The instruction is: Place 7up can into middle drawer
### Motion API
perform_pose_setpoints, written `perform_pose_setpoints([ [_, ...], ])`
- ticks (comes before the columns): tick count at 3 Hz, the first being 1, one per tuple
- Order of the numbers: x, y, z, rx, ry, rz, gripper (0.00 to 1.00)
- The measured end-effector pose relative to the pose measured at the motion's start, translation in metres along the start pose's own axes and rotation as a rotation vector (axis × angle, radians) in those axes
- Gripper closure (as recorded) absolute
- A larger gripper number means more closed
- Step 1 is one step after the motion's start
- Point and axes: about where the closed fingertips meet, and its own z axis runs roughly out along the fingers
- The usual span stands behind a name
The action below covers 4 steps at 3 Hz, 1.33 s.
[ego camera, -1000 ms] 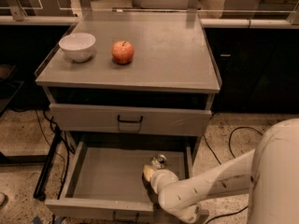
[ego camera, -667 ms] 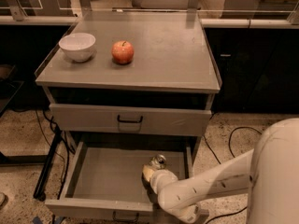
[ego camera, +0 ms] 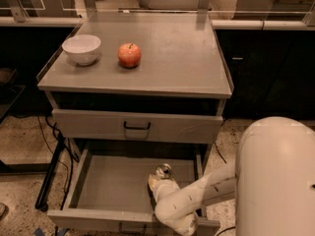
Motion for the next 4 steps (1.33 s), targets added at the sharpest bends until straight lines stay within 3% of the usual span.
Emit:
perform_pose_setpoints([
  [4, 0.0095, 0.0031, 0.0138, 0.053, -0.056, -0.054, 1.00],
])
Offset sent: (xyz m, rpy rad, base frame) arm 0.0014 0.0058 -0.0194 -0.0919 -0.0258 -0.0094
